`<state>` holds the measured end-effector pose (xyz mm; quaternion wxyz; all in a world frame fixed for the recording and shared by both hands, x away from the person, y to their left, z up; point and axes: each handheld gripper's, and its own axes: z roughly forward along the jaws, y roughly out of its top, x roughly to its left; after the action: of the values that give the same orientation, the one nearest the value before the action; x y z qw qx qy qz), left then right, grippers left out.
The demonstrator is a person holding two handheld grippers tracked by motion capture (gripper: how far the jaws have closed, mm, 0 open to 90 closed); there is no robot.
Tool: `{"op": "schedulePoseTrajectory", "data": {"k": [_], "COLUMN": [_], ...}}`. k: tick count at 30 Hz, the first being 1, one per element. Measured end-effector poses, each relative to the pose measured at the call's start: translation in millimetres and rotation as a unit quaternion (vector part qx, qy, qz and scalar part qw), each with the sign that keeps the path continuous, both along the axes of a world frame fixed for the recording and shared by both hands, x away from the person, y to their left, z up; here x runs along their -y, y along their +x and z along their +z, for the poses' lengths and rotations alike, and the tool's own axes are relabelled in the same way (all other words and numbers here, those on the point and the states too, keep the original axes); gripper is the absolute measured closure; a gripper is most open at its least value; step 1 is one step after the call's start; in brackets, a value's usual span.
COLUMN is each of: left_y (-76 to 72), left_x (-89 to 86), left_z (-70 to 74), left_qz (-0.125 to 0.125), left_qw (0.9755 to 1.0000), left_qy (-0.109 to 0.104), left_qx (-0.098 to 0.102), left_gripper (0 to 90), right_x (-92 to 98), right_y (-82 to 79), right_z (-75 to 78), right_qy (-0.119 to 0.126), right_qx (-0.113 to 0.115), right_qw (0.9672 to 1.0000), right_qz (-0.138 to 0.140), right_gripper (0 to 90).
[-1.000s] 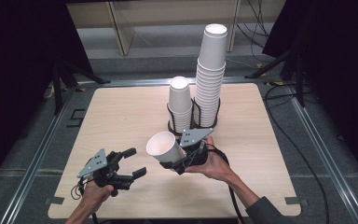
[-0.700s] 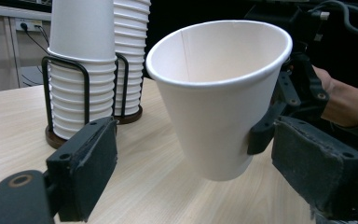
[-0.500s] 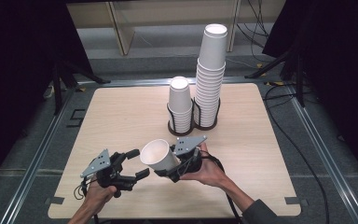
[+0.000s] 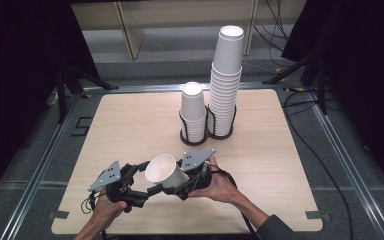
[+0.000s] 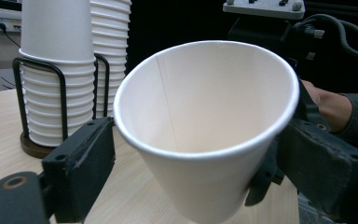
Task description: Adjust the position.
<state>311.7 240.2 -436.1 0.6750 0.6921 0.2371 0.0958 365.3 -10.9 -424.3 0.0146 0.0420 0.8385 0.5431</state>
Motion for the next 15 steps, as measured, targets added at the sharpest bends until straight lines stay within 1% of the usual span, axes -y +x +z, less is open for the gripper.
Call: {"op": "schedulePoseTrajectory", "data": {"k": [1,3,4,5,7,8,9,10,11,12,15], "left_y": [-0.2,-0.5,-0.8,-1.0,-1.2,-1.1,-1.2,-1.3,-1.4,-1.7,-2.2], "left_x": [0.8,1.1,1.3,1.3,1.5,1.1,1.0,1.0,1.2,1.0,0.8], "left_z": [0.0,0.2,0.2,0.3,0.2,0.2,0.4,0.4,0.5,0.6,1.3], "left_qz": [-0.001,-0.002,-0.002,-0.002,-0.003,-0.005,-0.006,-0.007,-0.007,-0.007,-0.005], "left_qw": [1.0,1.0,1.0,1.0,1.0,0.9999,0.9999,0.9999,0.9999,0.9999,0.9999], "left_qy": [0.0,-0.001,-0.002,-0.002,-0.007,-0.006,-0.006,-0.006,-0.005,-0.003,-0.002], "left_qx": [0.001,0.004,0.003,0.004,0.004,0.006,0.006,0.007,0.008,0.009,0.011], "left_gripper": [9.4,8.6,8.1,7.3,7.1,7.1,7.1,7.1,7.2,7.3,8.2], "right_x": [-1.5,-4.1,-5.5,-7.3,-9.7,-11.0,-12.1,-13.1,-13.8,-14.0,-14.4], "right_y": [-1.9,-2.5,-3.6,-3.9,-5.3,-5.6,-5.2,-5.7,-6.6,-5.8,-6.1], "right_z": [-1.0,-2.7,-3.9,-5.2,-6.8,-7.7,-8.2,-8.9,-9.5,-9.5,-9.8], "right_qy": [-0.001,-0.005,-0.004,-0.002,-0.007,-0.004,-0.003,0.0,-0.001,-0.001,0.002], "right_qx": [-0.01,-0.008,-0.013,-0.014,-0.016,-0.018,-0.014,-0.017,-0.024,-0.016,-0.021], "right_qw": [0.9999,0.9999,0.9999,0.9999,0.9998,0.9997,0.9998,0.9997,0.9996,0.9997,0.9996], "right_qz": [-0.001,0.006,0.005,0.009,0.012,0.013,0.017,0.016,0.017,0.018,0.018], "right_gripper": [22.1,22.1,22.1,22.1,21.9,21.9,21.9,21.9,21.9,21.8,21.7]}}
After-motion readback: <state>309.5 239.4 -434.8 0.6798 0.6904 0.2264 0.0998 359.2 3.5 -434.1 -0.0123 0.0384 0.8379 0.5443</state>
